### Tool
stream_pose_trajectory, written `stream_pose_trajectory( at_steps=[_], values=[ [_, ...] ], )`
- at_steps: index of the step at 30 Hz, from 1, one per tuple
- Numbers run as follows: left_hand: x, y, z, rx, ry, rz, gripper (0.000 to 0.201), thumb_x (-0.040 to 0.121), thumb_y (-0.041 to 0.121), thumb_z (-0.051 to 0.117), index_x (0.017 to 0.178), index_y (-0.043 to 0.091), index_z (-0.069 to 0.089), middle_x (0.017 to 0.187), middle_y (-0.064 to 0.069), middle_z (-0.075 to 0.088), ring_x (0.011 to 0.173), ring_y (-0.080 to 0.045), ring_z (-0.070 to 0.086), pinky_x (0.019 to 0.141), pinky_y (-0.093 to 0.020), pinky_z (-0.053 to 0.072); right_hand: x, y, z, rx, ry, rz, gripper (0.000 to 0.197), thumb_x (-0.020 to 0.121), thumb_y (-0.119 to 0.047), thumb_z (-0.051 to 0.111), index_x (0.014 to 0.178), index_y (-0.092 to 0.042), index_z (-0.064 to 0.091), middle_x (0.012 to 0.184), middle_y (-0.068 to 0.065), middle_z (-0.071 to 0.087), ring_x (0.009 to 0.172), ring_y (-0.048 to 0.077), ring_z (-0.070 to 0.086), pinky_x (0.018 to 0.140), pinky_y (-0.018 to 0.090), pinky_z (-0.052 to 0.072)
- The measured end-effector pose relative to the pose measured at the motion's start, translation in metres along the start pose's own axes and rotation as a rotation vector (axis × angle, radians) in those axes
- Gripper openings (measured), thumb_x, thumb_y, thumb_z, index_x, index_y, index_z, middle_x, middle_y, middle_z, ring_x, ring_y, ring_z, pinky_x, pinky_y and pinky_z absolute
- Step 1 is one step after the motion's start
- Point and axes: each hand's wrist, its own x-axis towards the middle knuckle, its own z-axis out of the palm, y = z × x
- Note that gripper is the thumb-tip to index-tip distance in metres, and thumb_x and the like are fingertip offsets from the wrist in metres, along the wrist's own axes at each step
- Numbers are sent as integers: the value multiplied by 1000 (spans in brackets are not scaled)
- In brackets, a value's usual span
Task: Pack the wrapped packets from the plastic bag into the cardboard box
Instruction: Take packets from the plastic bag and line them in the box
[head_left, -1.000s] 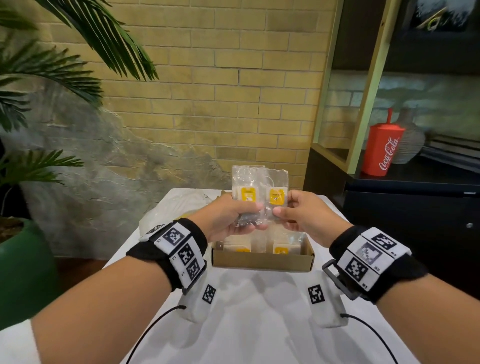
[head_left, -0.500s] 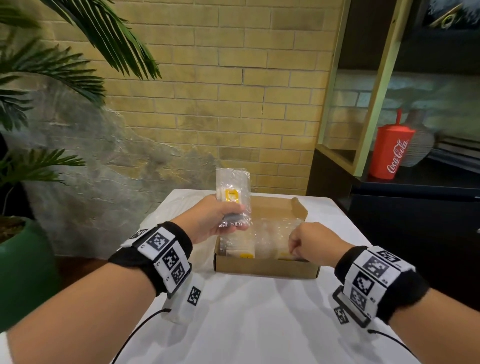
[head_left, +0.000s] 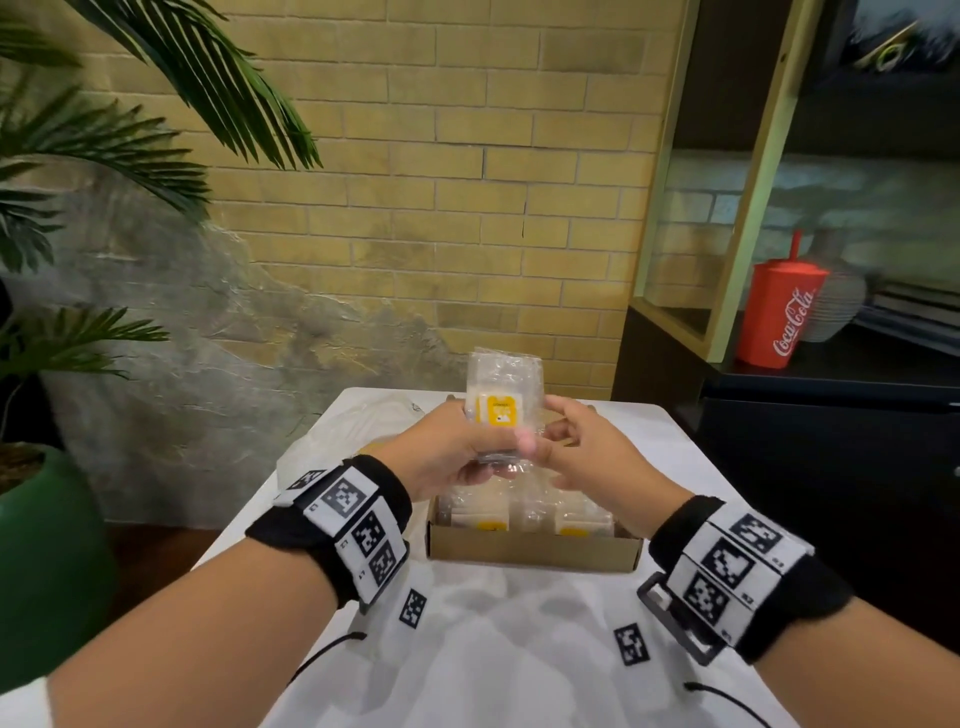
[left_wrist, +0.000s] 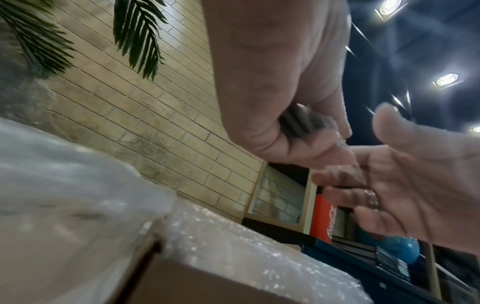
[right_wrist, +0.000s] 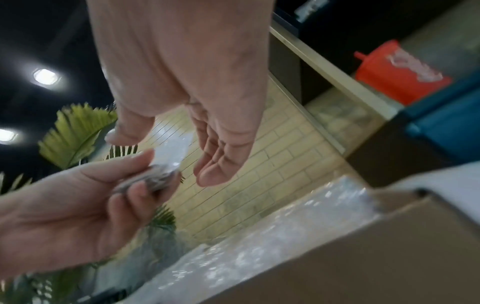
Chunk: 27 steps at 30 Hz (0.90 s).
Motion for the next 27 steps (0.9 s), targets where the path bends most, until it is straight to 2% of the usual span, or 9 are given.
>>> stream_pose_trajectory(
  at_steps=[1,3,6,9,11,13,17,21,27],
  values=[
    [0,1,5,-7,-8,3,9,85,22,66,86,14,62,66,1,64,57,-9,61,44,-12,42,1,-1,4,84,-15,12,79,74,-42,72,140,-23,33,121,9,54,105,19,60,71,24,54],
    [0,4,14,-40,7,-12,28,88,39,55,84,12,59,60,2,62,55,-8,61,43,-13,43,4,-1,10,184,-6,31,85,69,-43,77,138,-21,34,126,10,53,100,19,64,66,25,53],
    [2,9,17,-138,-10,-84,57,85,61,37,93,11,62,73,-3,67,66,-15,64,52,-17,53,4,-4,11,340,49,85,66,74,-25,77,128,-16,42,122,19,56,86,21,63,65,28,53],
    [-2,13,10,-316,-117,-120,45,99,43,33,113,12,62,96,-8,69,81,-20,65,64,-23,56,3,-5,5,488,57,122,52,76,-12,74,120,-12,48,120,18,60,84,21,64,68,30,53],
    [-5,11,6,-311,-140,-106,25,100,17,38,106,10,61,96,-10,69,86,-24,66,68,-24,56,2,-4,0,499,39,127,49,77,-11,73,120,-12,48,121,16,60,84,21,64,74,31,52],
    [-4,8,5,-250,-136,-70,19,97,6,43,101,10,61,94,-10,69,86,-23,67,66,-21,57,0,-4,-3,493,28,119,45,78,-10,72,117,-12,51,117,13,62,86,20,65,73,30,53],
    [-1,3,5,-113,-51,20,9,90,12,59,97,13,64,80,-2,70,69,-12,67,58,-16,53,-3,-5,-6,519,-13,91,25,80,-6,68,100,-16,59,98,2,68,82,13,64,70,25,49],
    [2,4,8,-69,-58,59,20,91,21,58,108,11,63,86,-3,69,69,-11,67,60,-17,54,-2,-2,-11,537,20,104,26,81,-3,66,105,-12,61,94,2,68,79,11,62,69,25,47],
    [3,6,6,-180,-80,50,29,96,0,43,118,15,51,98,-2,64,80,-11,64,68,-18,55,-1,1,-18,580,49,124,26,82,-2,64,105,-14,61,94,0,67,75,9,61,67,23,47]
  ],
)
